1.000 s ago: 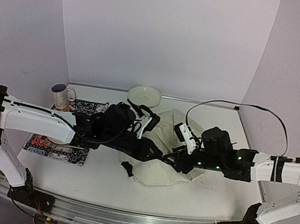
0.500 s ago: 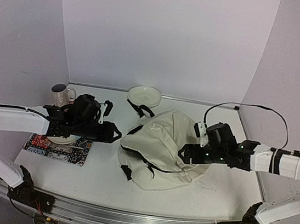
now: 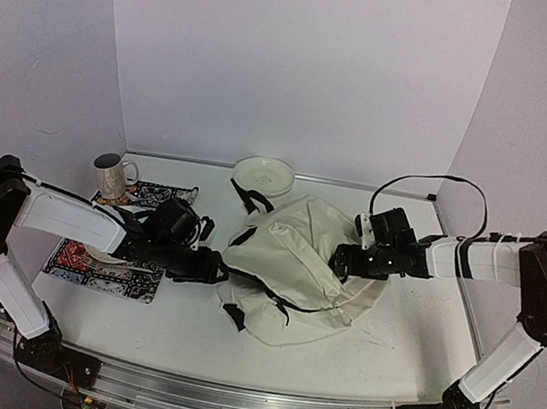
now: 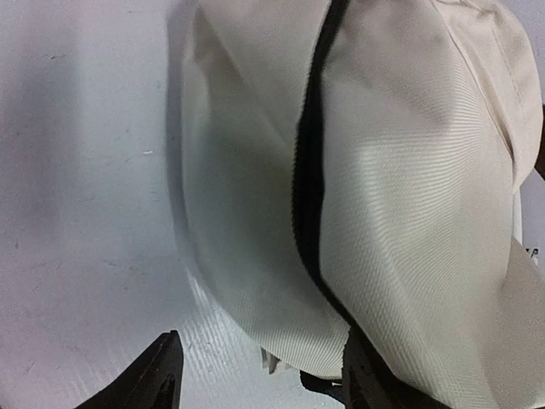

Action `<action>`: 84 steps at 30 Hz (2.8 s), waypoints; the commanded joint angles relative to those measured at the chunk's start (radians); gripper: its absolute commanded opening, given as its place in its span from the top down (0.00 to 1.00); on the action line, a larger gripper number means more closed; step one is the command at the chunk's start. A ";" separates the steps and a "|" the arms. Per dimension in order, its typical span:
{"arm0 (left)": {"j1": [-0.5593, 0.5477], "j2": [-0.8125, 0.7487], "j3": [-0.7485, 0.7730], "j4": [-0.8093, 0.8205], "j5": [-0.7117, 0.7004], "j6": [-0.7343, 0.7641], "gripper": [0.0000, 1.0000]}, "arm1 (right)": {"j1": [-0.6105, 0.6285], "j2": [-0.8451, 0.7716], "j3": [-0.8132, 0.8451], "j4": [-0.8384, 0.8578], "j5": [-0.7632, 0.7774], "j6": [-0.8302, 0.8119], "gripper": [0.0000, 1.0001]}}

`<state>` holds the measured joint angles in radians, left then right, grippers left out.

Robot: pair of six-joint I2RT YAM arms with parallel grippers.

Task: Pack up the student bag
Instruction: Move the student bag to the center of the board, then adjust the student bag at the center of the board.

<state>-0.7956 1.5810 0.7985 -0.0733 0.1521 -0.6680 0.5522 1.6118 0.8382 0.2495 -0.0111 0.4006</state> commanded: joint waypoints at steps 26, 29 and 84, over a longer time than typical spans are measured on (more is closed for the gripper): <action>0.003 0.161 0.257 0.035 -0.323 -0.063 0.26 | 0.199 -0.146 0.073 0.009 -0.158 -0.262 0.06; 0.003 0.177 0.277 -0.014 -0.353 -0.040 0.26 | 0.239 -0.124 0.091 0.001 -0.147 -0.273 0.06; -0.034 0.084 0.213 -0.012 -0.390 -0.106 0.19 | 0.466 -0.116 0.107 0.119 0.057 -0.332 1.00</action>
<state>-0.8441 1.6677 0.9665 -0.1216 -0.1639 -0.7858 1.0038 1.5835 0.9828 0.3152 0.0503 0.0989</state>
